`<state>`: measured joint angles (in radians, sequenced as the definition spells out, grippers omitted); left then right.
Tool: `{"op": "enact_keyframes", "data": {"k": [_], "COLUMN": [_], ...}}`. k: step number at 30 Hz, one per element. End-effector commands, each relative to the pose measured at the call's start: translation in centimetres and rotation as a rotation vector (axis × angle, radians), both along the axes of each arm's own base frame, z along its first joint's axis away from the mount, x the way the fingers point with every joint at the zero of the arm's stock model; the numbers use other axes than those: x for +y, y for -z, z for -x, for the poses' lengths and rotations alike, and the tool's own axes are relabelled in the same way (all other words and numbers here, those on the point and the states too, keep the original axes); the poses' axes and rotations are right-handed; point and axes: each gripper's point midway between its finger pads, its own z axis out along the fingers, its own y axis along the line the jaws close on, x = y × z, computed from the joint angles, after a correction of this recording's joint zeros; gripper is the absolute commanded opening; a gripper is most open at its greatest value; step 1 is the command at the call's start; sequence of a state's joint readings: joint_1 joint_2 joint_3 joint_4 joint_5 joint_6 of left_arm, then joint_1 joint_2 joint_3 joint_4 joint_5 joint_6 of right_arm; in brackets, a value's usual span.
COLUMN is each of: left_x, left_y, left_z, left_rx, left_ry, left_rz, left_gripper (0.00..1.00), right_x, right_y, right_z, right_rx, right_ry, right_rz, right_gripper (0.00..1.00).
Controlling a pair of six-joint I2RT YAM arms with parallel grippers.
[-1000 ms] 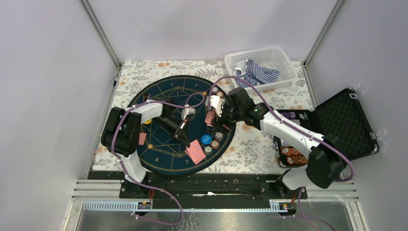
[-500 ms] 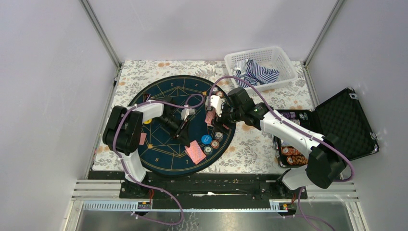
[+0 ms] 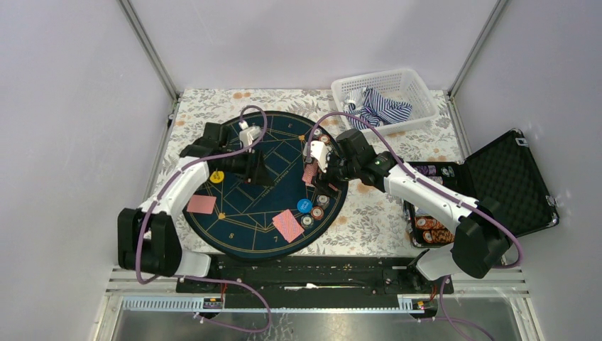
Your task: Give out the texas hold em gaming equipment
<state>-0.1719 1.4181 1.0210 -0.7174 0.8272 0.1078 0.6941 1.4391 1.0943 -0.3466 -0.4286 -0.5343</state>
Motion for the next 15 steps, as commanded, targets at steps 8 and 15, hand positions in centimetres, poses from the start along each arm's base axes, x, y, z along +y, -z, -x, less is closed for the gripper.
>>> {"op": "enact_keyframes", "data": {"k": [8,15], "left_x": [-7.6,-10.0], "left_y": [-9.6,-9.1], "left_z": [-0.3,0.2], "left_rx": [-0.063,-0.012], "left_ry": [0.022,0.087], "left_rz": [0.388,0.408], "left_gripper": [0.67,0.65], "right_x": [2.1,2.6], "right_y": [-2.7,-2.4], "right_z": [0.5,1.1], "right_rx": [-0.033,-0.035], "right_ry": [-0.063,-0.087], "right_rz": [-0.082,-0.070], "right_gripper": [0.00,0.00]}}
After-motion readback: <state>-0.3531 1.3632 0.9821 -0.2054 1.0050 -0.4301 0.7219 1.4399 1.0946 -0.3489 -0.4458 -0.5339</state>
